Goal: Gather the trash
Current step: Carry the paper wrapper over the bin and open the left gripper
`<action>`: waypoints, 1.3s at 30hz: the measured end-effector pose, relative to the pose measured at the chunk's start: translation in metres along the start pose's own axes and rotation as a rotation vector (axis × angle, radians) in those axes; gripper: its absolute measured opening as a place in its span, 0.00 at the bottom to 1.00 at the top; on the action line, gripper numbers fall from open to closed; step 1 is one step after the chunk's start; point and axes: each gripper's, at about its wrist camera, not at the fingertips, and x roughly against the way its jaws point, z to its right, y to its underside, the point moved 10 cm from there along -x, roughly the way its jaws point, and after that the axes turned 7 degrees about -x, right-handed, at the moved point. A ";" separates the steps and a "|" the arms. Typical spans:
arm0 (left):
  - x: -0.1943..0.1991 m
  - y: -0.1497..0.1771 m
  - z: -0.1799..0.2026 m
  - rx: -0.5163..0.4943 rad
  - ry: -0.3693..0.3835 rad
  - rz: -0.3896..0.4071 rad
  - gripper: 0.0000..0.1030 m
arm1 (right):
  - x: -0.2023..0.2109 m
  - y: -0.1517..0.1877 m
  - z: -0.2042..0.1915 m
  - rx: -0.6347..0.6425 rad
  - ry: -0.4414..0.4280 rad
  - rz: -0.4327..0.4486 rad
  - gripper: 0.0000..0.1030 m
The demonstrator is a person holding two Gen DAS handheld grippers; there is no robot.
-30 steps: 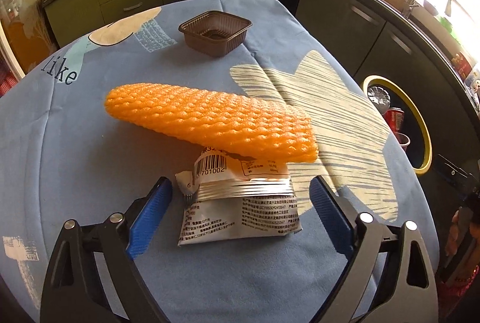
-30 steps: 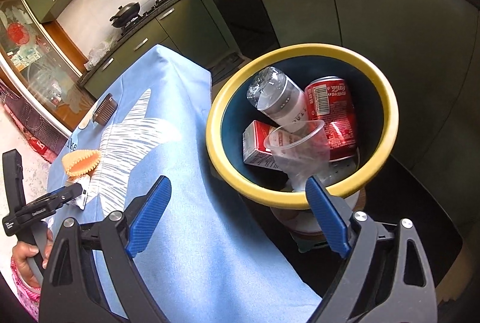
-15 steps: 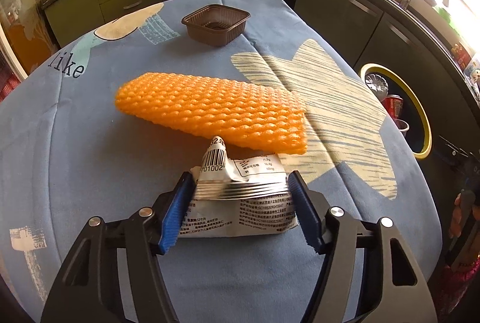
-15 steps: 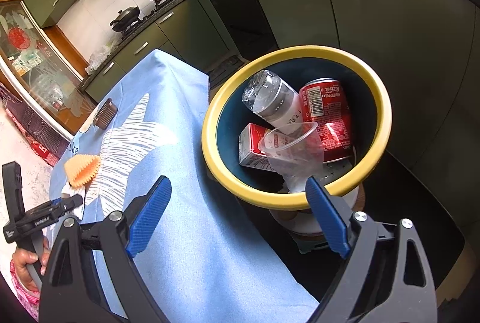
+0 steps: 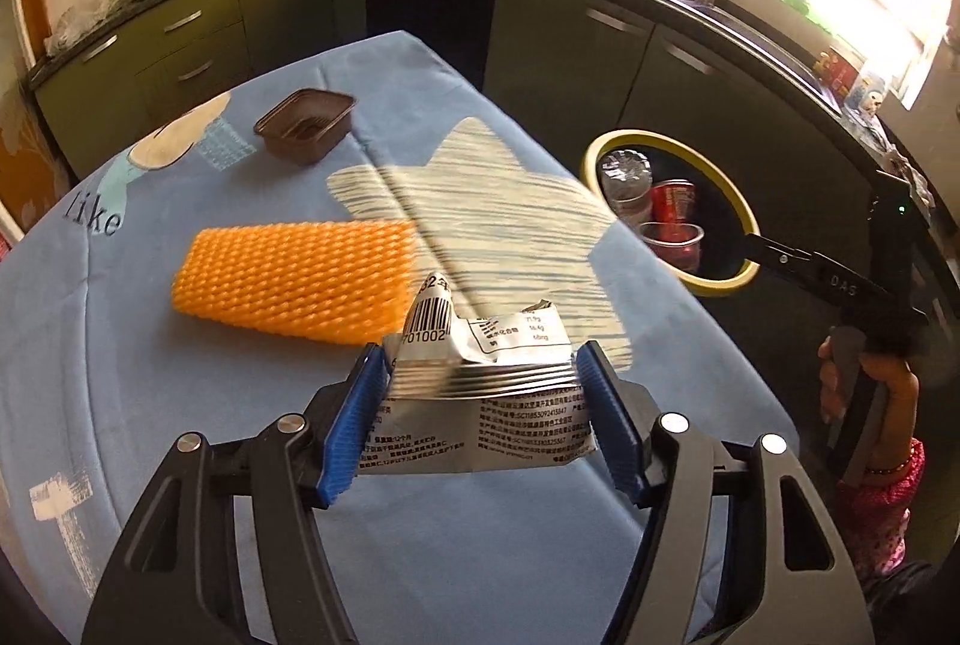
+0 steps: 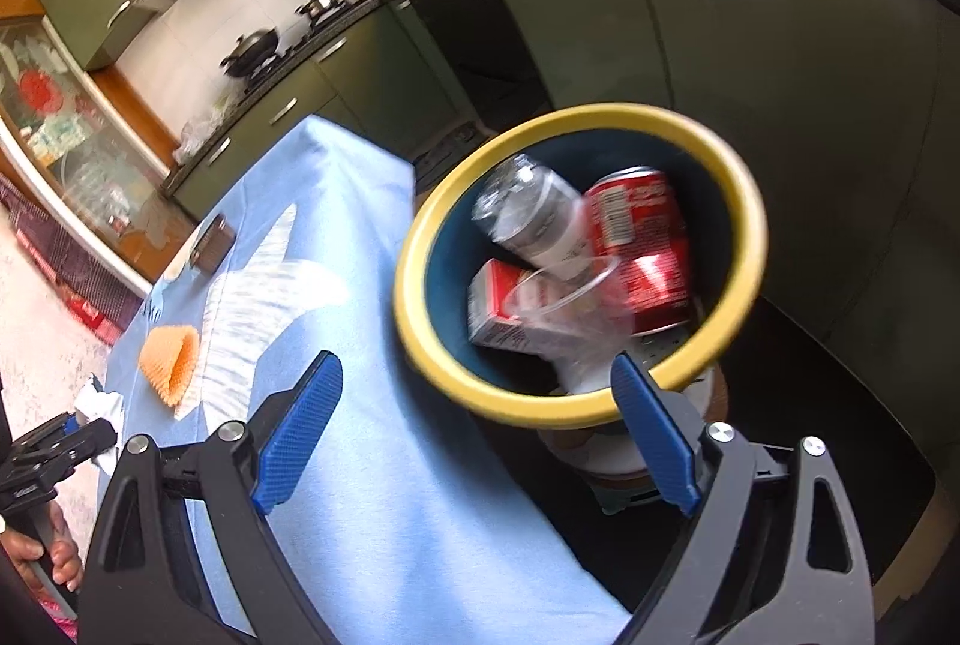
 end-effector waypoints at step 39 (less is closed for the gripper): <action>-0.048 -0.100 0.101 -0.152 0.181 0.126 0.90 | 0.024 -0.009 0.088 -0.145 0.100 0.035 0.84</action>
